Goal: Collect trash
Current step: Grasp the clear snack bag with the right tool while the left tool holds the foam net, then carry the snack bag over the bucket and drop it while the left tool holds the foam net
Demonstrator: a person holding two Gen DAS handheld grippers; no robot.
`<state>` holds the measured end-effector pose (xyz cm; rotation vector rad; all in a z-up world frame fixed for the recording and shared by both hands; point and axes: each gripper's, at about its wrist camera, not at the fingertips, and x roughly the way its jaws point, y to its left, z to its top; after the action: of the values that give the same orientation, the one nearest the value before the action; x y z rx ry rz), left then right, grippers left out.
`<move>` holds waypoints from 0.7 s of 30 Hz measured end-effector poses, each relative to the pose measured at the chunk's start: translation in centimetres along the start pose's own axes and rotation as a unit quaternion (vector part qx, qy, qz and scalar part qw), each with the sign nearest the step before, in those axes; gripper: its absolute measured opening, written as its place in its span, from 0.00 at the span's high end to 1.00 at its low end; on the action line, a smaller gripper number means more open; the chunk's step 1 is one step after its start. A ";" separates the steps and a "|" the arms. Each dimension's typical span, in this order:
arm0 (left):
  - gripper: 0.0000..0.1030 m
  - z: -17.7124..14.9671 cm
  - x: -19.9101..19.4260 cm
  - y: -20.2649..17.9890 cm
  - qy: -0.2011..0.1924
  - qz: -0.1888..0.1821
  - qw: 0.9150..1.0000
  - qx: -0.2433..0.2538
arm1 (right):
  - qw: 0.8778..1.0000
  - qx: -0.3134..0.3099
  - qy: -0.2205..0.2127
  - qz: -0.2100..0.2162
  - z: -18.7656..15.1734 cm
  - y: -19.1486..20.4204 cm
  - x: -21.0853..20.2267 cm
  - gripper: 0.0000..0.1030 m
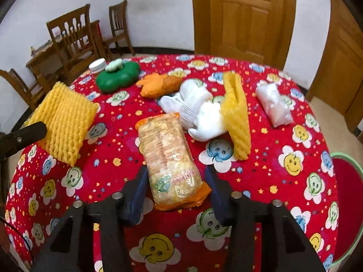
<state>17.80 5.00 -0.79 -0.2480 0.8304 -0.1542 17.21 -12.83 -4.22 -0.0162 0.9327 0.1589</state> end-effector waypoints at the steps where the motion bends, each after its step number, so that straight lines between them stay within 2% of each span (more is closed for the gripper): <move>1: 0.92 0.0 0.0 -0.1 -0.001 -0.001 1.000 0.000 | 1.000 -0.001 -0.001 0.004 -0.2 0.1 -0.3 0.57; 12: 0.92 -0.4 -1.7 -3.6 -0.005 -0.032 0.999 0.024 | 0.997 0.047 -0.035 0.041 -2.8 -2.0 -6.2 0.58; 21: 0.92 -1.1 -2.4 -9.3 0.005 -0.080 0.995 0.067 | 0.991 0.112 -0.067 0.017 -5.4 -7.3 -11.0 0.58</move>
<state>15.03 -3.54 2.74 -0.1866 0.8056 -0.3602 7.48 -21.92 1.00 0.2153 0.8128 0.0849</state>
